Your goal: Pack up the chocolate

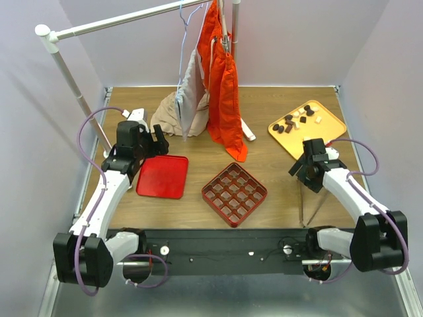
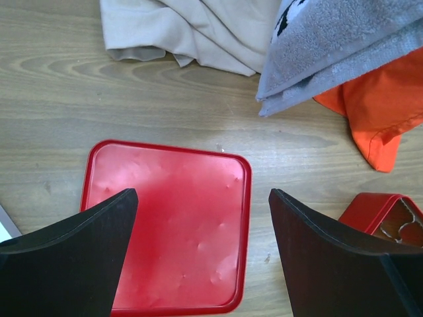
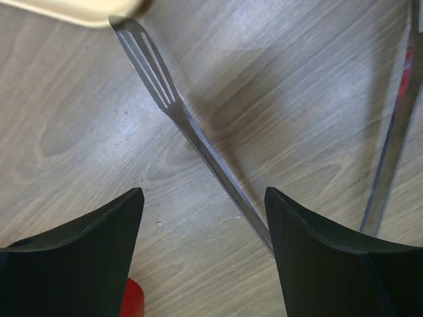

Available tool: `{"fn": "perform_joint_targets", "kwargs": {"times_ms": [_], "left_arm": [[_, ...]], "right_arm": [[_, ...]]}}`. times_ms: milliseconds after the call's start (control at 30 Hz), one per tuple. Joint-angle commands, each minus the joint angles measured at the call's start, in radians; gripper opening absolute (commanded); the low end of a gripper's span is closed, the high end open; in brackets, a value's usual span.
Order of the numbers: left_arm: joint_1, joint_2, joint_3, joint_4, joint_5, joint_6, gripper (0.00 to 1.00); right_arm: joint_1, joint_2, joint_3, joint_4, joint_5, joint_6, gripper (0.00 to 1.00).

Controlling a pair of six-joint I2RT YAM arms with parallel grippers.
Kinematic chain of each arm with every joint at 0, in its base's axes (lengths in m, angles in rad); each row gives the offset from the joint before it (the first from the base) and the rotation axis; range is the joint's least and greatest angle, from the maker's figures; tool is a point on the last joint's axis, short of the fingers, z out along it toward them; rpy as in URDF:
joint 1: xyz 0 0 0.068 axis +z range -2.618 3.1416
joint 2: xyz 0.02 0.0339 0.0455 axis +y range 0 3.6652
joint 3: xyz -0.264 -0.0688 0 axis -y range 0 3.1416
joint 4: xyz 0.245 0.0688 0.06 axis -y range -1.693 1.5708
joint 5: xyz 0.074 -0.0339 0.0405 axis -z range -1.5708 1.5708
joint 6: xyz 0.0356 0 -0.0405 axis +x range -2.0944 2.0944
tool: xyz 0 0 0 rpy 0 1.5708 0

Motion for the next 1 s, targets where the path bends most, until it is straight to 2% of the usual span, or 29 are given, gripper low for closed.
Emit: {"fn": "perform_joint_targets", "kwargs": {"times_ms": [0,167,433,533,567,633,667,733,767,800,967], "left_arm": [[-0.002,0.042,0.046,0.026,0.023,0.037,0.90],[-0.002,0.071,0.043,0.040,0.041,0.031,0.89],[-0.002,0.043,0.051,0.025,0.018,0.031,0.89],[-0.002,0.031,0.053,0.019,0.010,0.026,0.89],[-0.004,0.025,0.051,0.015,0.010,0.027,0.89],[-0.004,0.017,0.051,0.015,0.010,0.024,0.89],[-0.002,0.016,0.053,0.008,0.001,0.023,0.89],[-0.002,0.005,0.054,0.003,-0.011,0.021,0.89],[-0.002,0.000,0.054,0.003,-0.020,0.020,0.89],[-0.002,-0.003,0.056,0.000,-0.022,0.018,0.89],[-0.002,-0.014,0.063,-0.011,-0.020,0.017,0.89]], "right_arm": [[-0.003,0.023,-0.019,0.058,-0.053,-0.056,0.77],[-0.005,0.069,-0.016,0.064,-0.067,-0.056,0.60],[-0.003,0.123,-0.008,0.055,-0.079,-0.070,0.50],[-0.003,0.134,0.000,0.054,-0.079,-0.077,0.42],[-0.005,0.135,-0.002,0.054,-0.079,-0.079,0.36],[-0.003,0.137,-0.002,0.054,-0.086,-0.084,0.30],[-0.003,0.137,0.000,0.054,-0.096,-0.088,0.23],[-0.005,0.137,0.001,0.055,-0.099,-0.096,0.17],[-0.003,0.138,0.003,0.057,-0.108,-0.100,0.06],[-0.003,0.138,0.001,0.058,-0.114,-0.110,0.01],[-0.002,0.117,-0.002,0.067,-0.145,-0.126,0.01]]}}
